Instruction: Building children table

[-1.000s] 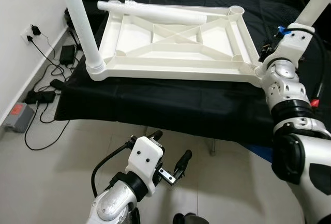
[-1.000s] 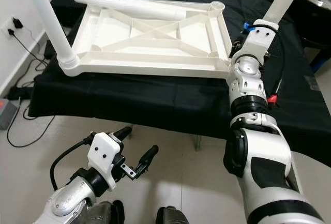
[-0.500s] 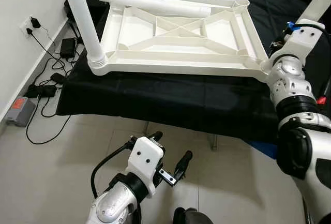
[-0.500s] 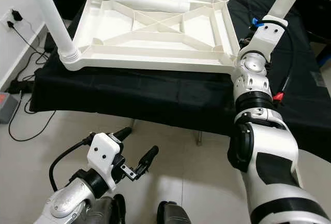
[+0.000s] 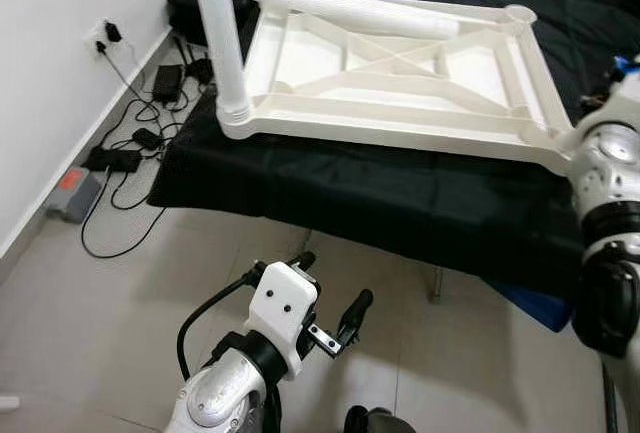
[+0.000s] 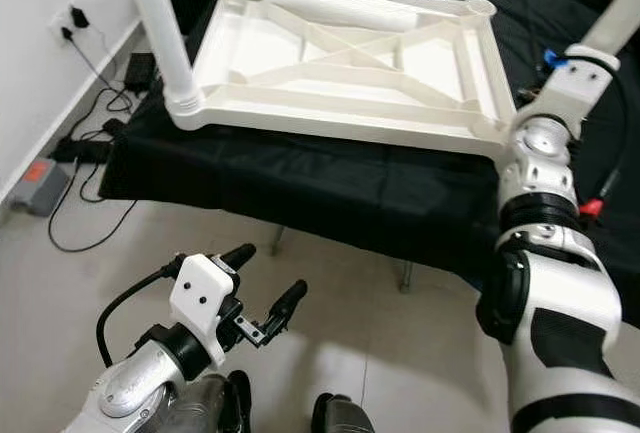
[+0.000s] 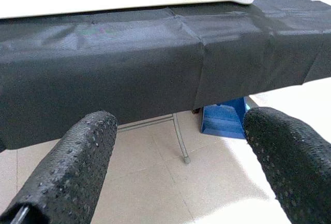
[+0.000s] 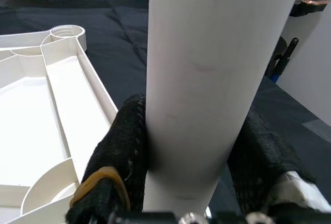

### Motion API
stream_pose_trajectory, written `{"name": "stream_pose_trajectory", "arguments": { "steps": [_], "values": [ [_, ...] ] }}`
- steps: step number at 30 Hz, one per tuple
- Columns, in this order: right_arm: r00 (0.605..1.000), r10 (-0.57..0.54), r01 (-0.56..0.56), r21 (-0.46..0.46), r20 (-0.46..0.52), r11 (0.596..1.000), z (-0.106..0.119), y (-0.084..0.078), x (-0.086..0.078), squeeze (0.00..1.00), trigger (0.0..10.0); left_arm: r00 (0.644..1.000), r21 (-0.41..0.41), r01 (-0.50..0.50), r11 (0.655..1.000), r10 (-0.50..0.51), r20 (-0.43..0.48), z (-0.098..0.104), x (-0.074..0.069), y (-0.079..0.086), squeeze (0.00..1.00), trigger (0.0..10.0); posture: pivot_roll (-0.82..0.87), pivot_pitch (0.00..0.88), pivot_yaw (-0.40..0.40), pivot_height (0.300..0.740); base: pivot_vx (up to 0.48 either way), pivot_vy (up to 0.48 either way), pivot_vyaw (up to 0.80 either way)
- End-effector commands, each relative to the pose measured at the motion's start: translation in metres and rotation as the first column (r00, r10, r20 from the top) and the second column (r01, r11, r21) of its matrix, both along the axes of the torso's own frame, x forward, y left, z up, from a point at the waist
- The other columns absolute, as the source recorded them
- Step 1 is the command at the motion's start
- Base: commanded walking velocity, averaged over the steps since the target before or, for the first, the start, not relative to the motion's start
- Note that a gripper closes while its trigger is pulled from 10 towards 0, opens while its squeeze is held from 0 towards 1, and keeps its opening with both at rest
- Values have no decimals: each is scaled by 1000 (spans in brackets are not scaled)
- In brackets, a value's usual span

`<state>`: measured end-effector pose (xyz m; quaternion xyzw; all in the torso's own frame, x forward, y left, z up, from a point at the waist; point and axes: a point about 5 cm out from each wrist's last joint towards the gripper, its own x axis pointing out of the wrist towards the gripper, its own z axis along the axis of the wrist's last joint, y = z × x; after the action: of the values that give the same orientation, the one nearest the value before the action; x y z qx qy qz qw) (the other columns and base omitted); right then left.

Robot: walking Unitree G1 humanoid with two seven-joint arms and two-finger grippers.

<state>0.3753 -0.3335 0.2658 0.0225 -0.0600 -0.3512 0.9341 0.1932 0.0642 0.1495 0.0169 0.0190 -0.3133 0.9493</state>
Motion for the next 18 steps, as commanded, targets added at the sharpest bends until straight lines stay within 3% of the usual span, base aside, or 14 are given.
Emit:
{"name": "stream_pose_trajectory", "arguments": {
  "steps": [1,7,11,18],
  "values": [
    [992,-118,115,-70,-43,991,-6,-26,-17,0,0,1000,26,6,1000,-6,-25,-7,-2,0,0,10000,143,222,-86,740,0,0,0],
    [978,-201,194,-100,-62,976,-11,-48,-34,0,0,1000,33,12,999,-11,-25,-9,-1,-1,0,10000,141,209,-82,740,0,0,0],
    [969,-244,240,-100,-35,966,0,-62,-43,0,0,1000,34,13,999,-13,-25,-9,-1,0,0,10000,144,208,-83,740,0,0,0],
    [964,-267,266,-106,6,958,17,-68,-46,0,0,1000,36,12,999,-11,-24,-8,-1,0,0,10000,147,213,-85,740,0,0,0]
  ]
}}
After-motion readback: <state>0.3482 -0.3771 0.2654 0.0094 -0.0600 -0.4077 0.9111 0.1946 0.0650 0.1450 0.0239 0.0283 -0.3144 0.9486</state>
